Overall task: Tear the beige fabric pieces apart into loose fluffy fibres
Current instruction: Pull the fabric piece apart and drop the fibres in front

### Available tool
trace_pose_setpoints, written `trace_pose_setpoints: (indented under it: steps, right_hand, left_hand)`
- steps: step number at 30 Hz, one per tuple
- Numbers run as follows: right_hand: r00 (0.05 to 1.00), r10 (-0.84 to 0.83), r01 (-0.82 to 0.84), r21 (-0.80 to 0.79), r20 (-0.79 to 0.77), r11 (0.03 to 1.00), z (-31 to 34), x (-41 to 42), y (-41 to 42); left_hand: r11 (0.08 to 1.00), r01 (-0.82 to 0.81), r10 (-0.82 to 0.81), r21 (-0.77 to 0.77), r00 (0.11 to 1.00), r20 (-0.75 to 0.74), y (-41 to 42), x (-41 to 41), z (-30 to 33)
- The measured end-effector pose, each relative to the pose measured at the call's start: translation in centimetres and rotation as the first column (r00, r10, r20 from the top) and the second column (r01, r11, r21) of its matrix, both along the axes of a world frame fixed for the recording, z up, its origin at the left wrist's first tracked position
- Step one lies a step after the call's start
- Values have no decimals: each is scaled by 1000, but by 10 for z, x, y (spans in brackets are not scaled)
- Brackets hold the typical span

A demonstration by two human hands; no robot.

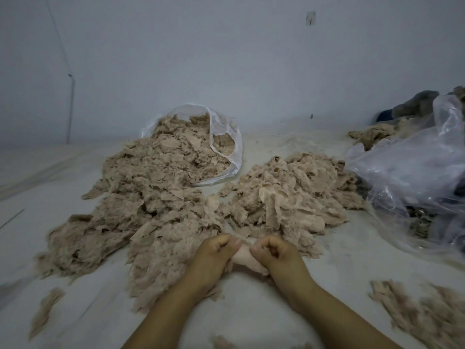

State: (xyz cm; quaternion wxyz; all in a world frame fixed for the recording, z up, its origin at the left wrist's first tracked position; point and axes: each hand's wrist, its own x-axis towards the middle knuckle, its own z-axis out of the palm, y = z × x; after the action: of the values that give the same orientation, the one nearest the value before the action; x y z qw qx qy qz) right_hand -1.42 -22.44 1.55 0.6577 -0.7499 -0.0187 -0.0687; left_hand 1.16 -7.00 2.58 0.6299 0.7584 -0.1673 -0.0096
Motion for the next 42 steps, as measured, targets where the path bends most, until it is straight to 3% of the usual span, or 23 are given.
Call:
trace_pose_setpoints:
  steps: [4,7,10,13,16,20,22,25,29,31,37,42]
  right_hand:
    - [991,66,-40,207,-120,977,5,-2,-2]
    - [986,117,-96,168,-121,981,5,-3,-3]
    - [991,120,-116,71,-65,991,4,-4,-2]
    - [989,138,-135,46,-61,990,3,-3,-3]
    - [987,131,-123,92,-97,988,3,-3,-4]
    - [992,123,-122,61,-11,991,3,-6,-3]
    - [992,124,-125,29,15,992,4,-6,-3]
    - [992,122,-123,24,10,992,4,-5,-2]
    - [996,80,-83,99,35,992,6,-6,-1]
    - [999,4,-11,146,47,989,5,-5,-5]
    - [1000,31,-29,274,-3,961,4,-4,-4]
    - [998,57,-57,218,8,974,3,-4,-6]
  left_hand:
    - [991,-111,105,-78,992,-74,2,3,-2]
    - [995,-34,24,-95,995,-98,5,2,-1]
    - [998,58,-58,-7,997,-58,0,0,-2]
    - [994,-113,113,-13,993,18,-1,7,-4]
    - [956,-279,279,-93,960,-18,10,14,-2]
    - [999,40,-39,38,999,-23,6,4,-3]
    - [991,98,-100,87,995,16,-1,0,-3]
    - [998,-26,22,63,998,56,-6,2,-2]
    - [943,-303,291,-138,951,-102,-3,9,-3]
    - [922,-370,362,-111,928,-82,6,12,-1]
    - [998,45,-45,53,999,-8,-7,-7,0]
    - [974,-70,35,-215,986,-161,-3,-2,3]
